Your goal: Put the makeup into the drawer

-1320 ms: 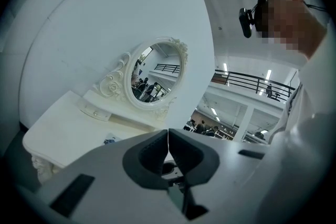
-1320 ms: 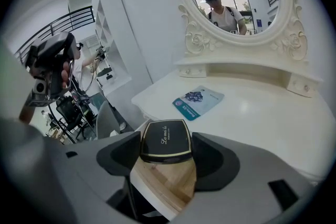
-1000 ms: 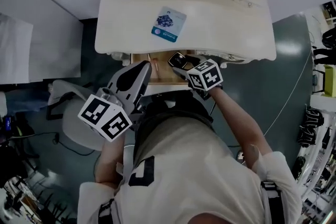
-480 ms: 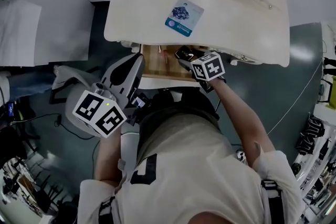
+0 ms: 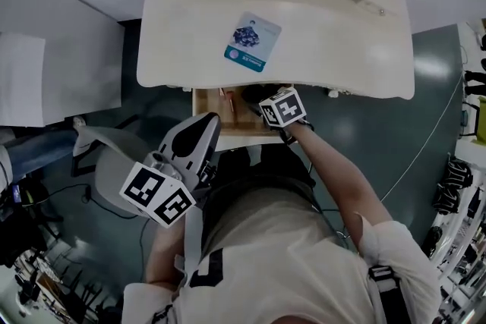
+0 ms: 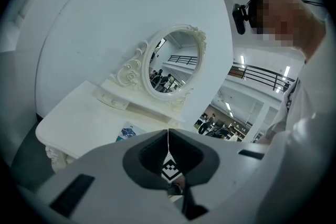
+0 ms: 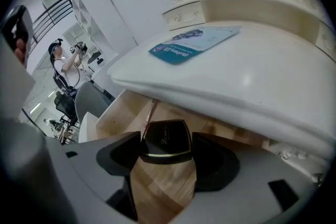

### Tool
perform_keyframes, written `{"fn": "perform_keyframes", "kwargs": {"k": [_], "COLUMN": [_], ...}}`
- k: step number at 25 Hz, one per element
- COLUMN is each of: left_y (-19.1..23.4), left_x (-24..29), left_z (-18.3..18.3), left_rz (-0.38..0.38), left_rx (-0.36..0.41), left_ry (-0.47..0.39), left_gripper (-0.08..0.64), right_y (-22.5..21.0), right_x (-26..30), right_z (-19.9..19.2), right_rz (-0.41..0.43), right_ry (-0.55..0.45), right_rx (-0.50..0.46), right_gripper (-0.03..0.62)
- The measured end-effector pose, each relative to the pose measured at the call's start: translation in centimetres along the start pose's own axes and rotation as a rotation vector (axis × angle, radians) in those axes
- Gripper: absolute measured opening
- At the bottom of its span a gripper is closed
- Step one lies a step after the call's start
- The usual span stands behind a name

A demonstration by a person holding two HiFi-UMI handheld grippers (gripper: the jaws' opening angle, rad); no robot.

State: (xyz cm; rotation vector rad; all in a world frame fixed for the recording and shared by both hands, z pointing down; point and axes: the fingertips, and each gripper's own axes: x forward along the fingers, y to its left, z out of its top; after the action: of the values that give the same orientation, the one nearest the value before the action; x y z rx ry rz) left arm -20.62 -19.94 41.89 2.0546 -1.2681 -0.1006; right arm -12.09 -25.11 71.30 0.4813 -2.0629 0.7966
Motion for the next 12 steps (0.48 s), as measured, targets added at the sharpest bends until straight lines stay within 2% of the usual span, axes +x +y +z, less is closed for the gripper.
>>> {"fn": "perform_keyframes", "kwargs": {"k": [12], "left_y": [0.6], "left_x": [0.7], "left_z": [-1.2], "left_rz": [0.007], "left_rx": [-0.021], "left_ry": [0.041], "left_gripper": [0.058], "right_y": [-1.9], "right_x": [3.5], "right_z": [-1.1], "right_rz": [-0.141], "right_ry": [0.106], "right_rx": [-0.006], "right_gripper": [0.319]}}
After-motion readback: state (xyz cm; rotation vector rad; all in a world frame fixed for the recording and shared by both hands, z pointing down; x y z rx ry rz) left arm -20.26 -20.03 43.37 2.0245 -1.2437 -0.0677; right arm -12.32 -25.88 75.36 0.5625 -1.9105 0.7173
